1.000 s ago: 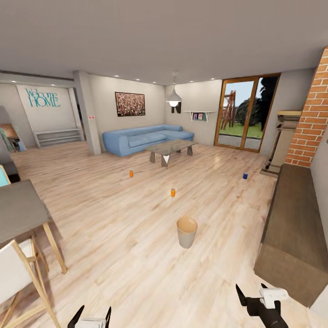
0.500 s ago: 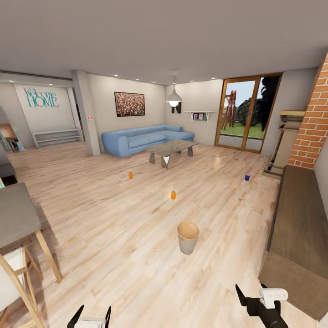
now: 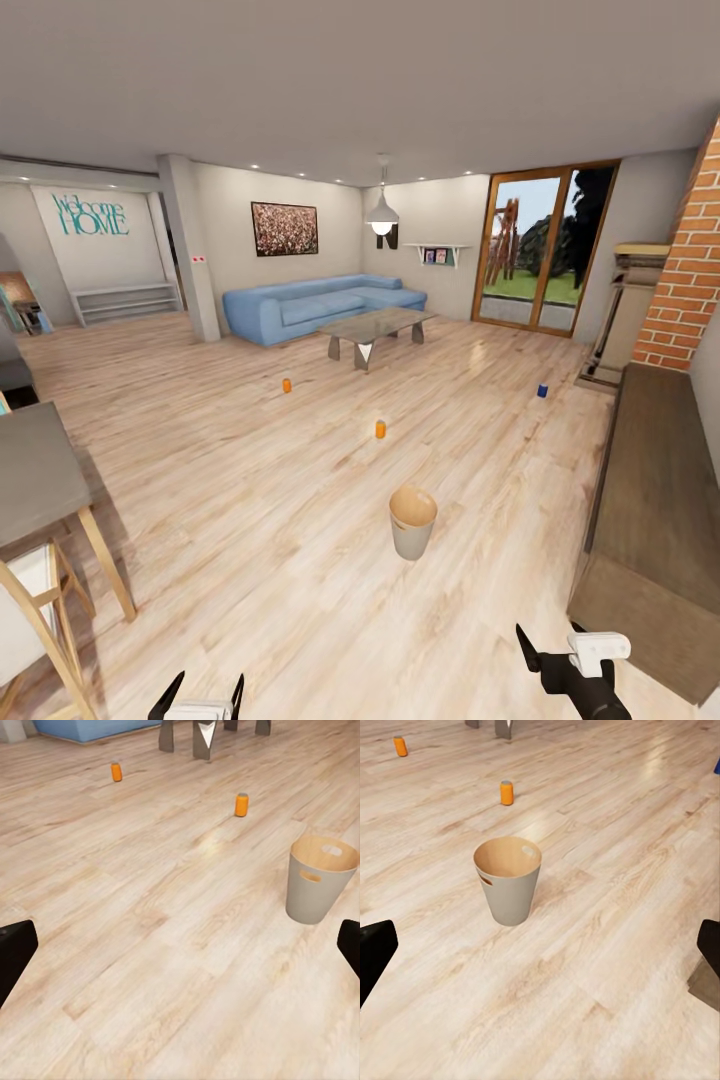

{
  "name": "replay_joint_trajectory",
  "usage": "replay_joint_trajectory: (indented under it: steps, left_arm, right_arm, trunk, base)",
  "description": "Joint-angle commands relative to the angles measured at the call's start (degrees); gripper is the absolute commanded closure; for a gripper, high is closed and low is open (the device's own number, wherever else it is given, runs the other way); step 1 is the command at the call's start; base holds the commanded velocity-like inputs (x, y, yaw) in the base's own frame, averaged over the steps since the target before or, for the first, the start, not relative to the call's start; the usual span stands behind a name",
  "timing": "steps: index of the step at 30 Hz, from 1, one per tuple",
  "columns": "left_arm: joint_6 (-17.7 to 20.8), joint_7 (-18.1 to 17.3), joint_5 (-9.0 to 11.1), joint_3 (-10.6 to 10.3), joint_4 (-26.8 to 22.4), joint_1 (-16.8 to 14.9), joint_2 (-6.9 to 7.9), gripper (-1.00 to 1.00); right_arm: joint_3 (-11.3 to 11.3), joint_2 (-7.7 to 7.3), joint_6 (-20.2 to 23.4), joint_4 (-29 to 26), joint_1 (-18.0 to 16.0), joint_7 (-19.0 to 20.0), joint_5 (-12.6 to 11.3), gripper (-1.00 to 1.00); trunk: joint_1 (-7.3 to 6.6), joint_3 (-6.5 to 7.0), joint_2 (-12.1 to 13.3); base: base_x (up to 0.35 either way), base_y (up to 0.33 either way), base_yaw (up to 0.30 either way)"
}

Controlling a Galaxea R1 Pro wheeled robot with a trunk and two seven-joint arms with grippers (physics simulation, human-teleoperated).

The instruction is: Put the three can of soda from the living room inside the tash can in the kitchen.

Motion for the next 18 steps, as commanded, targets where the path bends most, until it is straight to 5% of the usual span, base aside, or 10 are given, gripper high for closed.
replay_joint_trajectory:
  steps: [1,18]
  left_arm:
    - [0.0,0.0,-0.01,0.0,0.01,-0.01,0.01,-1.0]
    - [-0.06,0.0,0.01,-0.09,-0.04,0.02,0.02,-1.0]
  right_arm:
    - [0.0,0.0,0.0,0.0,0.0,0.0,-0.01,-1.0]
    - [0.1,0.42,0.0,0.0,0.0,0.0,0.05,-1.0]
  trunk:
    - [-0.23,0.19,0.42]
    - [-1.11,0.9,2.02]
  base:
    - [0.0,0.0,0.0]
    - [0.006,0.0,0.0]
